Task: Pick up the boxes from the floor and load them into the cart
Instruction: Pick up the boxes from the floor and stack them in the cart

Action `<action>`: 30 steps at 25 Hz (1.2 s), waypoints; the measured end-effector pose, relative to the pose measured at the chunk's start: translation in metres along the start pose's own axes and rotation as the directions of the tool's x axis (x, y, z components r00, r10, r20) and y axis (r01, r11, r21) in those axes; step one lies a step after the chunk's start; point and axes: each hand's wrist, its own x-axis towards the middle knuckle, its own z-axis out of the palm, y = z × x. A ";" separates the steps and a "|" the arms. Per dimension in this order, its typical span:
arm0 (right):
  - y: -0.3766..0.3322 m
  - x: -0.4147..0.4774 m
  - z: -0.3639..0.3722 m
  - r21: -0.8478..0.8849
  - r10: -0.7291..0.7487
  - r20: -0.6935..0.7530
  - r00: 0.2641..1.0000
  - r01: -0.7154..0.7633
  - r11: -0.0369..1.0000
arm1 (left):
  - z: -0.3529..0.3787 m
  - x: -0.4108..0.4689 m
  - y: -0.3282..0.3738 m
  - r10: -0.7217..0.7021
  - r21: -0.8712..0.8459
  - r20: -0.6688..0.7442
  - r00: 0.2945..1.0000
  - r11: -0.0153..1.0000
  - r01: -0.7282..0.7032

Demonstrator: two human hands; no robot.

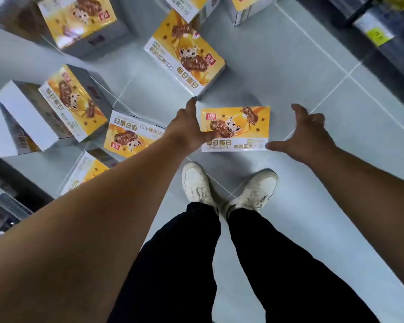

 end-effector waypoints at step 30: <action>-0.046 -0.089 -0.115 0.228 0.012 -0.238 0.971 0.044 0.973 | -0.107 -0.076 0.094 0.015 -0.452 -0.104 0.995 0.890 -0.060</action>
